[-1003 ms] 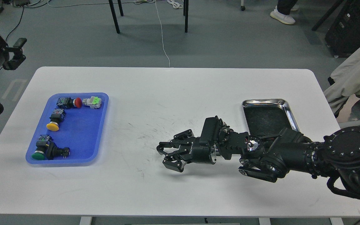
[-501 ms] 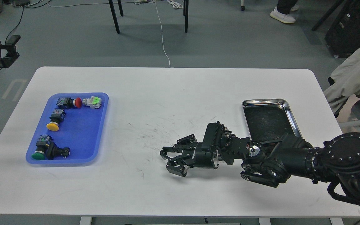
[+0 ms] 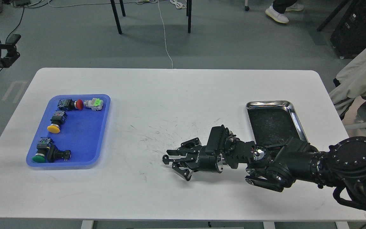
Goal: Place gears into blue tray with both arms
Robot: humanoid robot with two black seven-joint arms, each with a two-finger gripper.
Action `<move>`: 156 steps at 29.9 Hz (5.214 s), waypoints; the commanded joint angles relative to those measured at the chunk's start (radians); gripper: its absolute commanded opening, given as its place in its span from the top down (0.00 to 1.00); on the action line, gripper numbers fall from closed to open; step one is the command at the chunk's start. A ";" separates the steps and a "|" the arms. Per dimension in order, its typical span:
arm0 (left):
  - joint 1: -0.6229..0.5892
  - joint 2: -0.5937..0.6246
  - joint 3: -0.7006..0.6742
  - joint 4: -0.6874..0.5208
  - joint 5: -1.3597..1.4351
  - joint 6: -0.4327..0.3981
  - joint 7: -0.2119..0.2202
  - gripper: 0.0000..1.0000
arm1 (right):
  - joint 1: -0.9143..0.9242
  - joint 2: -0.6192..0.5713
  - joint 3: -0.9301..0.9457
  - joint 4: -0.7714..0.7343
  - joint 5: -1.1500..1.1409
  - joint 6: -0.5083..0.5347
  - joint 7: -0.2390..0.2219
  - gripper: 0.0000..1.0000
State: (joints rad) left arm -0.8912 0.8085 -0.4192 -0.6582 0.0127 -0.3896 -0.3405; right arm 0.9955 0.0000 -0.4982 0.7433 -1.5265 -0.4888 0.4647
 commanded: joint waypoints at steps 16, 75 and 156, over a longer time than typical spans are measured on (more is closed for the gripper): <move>0.000 -0.015 0.013 0.000 0.009 0.093 -0.009 0.01 | 0.159 0.000 0.196 -0.053 0.298 0.000 -0.005 0.16; -0.298 0.147 0.651 -0.540 0.501 0.423 -0.005 0.01 | 0.219 -0.233 0.487 -0.065 0.758 0.000 -0.020 0.08; -0.034 0.017 0.342 -0.354 0.079 0.411 -0.148 0.16 | 0.149 -0.250 0.491 -0.033 0.756 0.000 -0.018 0.08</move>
State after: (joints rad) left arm -0.9427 0.8278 -0.0687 -0.9806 0.0946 0.0121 -0.4887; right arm 1.1462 -0.2500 -0.0077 0.7117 -0.7701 -0.4887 0.4464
